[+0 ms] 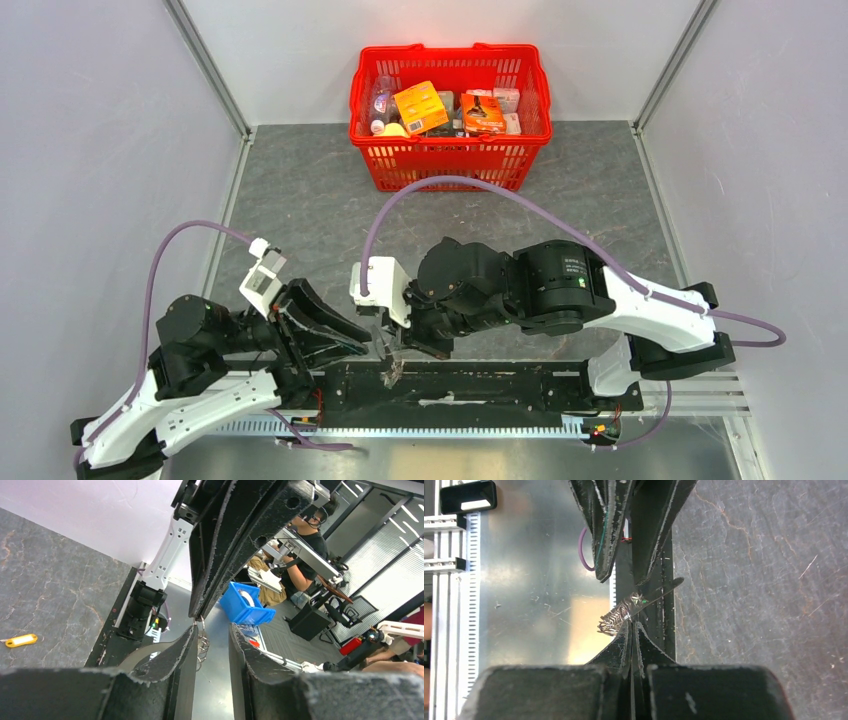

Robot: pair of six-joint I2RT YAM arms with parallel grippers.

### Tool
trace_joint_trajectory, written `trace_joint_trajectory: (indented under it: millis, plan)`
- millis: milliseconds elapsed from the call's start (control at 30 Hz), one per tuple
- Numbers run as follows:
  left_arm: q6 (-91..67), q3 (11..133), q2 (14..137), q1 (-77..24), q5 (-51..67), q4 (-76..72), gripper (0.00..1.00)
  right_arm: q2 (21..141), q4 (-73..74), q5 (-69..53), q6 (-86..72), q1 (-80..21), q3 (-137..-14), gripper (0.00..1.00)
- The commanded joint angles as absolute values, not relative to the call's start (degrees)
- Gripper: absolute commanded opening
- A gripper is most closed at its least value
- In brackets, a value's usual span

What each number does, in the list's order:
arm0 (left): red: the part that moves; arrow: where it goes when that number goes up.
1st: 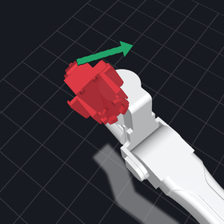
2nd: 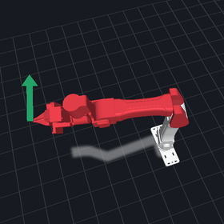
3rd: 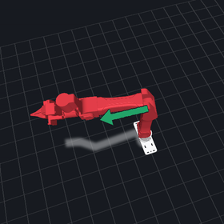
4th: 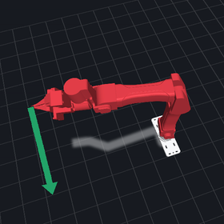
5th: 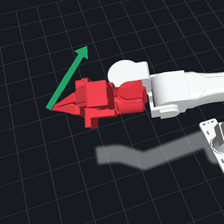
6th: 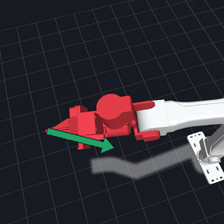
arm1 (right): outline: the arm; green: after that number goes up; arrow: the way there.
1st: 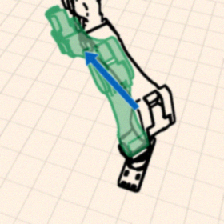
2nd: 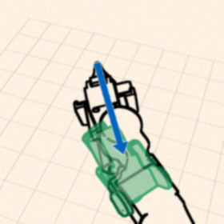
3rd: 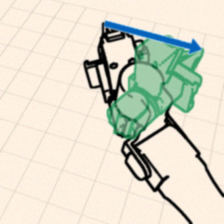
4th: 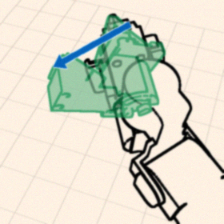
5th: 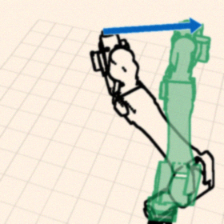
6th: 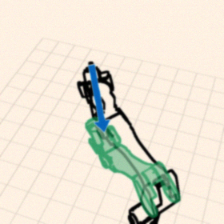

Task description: Put the keys on the keyring

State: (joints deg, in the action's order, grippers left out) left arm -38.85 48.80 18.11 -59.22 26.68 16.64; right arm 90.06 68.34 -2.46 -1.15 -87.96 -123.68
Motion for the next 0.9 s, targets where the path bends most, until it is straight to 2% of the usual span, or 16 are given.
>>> trace_joint_trajectory:
  millis: [0,667,867]
  plan:
    - [-35.6,49.7,18.3,-59.2,29.3,14.5,0.36,89.8,66.2,-0.7,-6.7,-87.6,-124.9,0.00]
    - [-35.7,47.9,18.9,-59.3,28.3,13.6,0.41,92.9,64.2,-0.4,-9.5,-86.1,-129.3,0.00]
    - [-35.7,47.6,19.3,-59.3,28.6,13.6,0.32,93.4,63.9,-0.4,-9.8,-85.8,-130.2,0.00]
